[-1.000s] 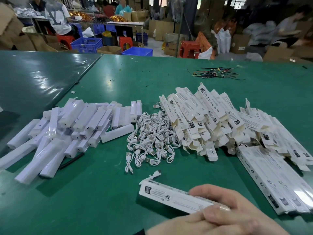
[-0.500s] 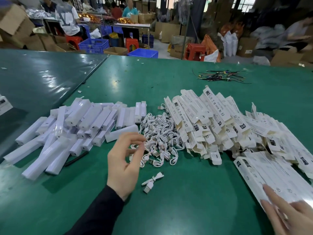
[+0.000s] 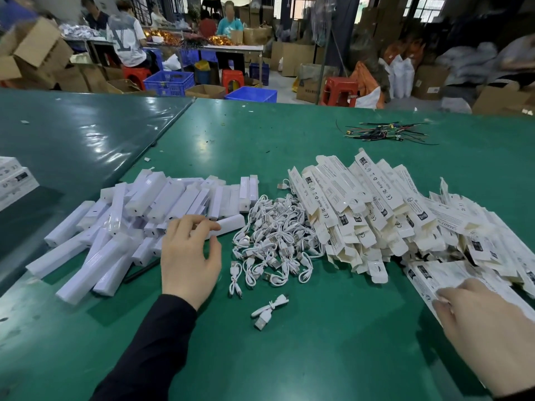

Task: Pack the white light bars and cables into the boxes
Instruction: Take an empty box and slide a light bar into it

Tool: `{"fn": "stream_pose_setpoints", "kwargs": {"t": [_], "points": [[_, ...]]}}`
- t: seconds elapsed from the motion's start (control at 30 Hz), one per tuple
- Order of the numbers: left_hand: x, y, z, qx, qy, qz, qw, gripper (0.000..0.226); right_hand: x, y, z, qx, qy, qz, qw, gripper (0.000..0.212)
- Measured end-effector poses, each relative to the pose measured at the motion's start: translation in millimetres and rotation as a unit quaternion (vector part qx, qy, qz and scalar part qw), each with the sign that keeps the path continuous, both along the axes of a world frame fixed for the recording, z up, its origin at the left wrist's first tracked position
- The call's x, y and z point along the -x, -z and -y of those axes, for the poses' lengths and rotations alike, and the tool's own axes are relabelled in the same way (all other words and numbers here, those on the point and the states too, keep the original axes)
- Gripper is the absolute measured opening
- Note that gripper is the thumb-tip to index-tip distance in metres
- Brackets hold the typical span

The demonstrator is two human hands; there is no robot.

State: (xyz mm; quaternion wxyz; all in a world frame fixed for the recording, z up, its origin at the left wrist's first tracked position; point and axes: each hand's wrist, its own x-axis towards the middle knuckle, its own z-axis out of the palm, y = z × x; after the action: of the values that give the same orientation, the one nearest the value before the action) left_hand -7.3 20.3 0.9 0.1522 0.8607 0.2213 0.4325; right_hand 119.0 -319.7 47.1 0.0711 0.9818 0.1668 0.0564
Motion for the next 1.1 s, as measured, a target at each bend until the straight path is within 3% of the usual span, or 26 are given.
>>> {"fn": "stream_pose_setpoints", "kwargs": {"t": [0.07,0.13,0.2,0.27,0.33,0.47,0.63,0.8,0.9,1.0,1.1], "points": [[-3.7,1.4,-4.2,-0.052,-0.046,-0.078,0.994,0.023,2.7,-7.3,-10.6,-0.101,-0.050,0.042,0.993,0.026],[-6.6,0.9,-4.8,-0.063,-0.074,-0.120,0.988,0.026,8.5,-14.0,-30.7,-0.230,-0.143,0.062,0.961,0.015],[-6.9,0.3,-4.2,-0.050,-0.080,-0.120,0.988,0.025,10.0,-13.7,-60.6,-0.315,-0.250,0.033,0.915,0.010],[-3.8,0.4,-4.1,-0.035,-0.079,-0.099,0.991,0.022,8.0,-2.6,-92.4,-0.356,-0.280,-0.015,0.892,0.020],[1.0,1.4,-3.8,-0.029,-0.074,-0.071,0.994,0.018,3.0,11.8,-119.9,-0.334,-0.249,-0.007,0.909,0.029],[4.9,0.5,0.2,-0.022,-0.059,-0.018,0.998,0.012,-14.8,29.6,-134.7,-0.163,-0.104,0.054,0.980,0.044],[-0.7,2.6,5.7,0.010,-0.008,0.023,1.000,0.022,-17.5,33.2,-126.4,-0.160,-0.092,0.106,0.977,0.025],[-1.7,4.3,9.8,0.049,0.019,0.044,0.998,0.011,-17.0,25.7,-117.7,-0.267,-0.099,0.167,0.944,0.014],[-2.6,3.2,13.1,0.064,0.027,0.050,0.996,0.010,-20.0,23.8,-121.1,-0.280,-0.122,0.169,0.937,0.025],[-2.5,2.6,17.7,0.064,0.041,0.040,0.996,0.010,-29.0,17.7,-139.8,-0.210,-0.114,0.099,0.966,0.050],[-0.9,2.2,18.9,0.063,0.051,0.032,0.996,0.010,-43.3,13.0,-155.3,-0.154,-0.086,0.061,0.982,0.049]]}}
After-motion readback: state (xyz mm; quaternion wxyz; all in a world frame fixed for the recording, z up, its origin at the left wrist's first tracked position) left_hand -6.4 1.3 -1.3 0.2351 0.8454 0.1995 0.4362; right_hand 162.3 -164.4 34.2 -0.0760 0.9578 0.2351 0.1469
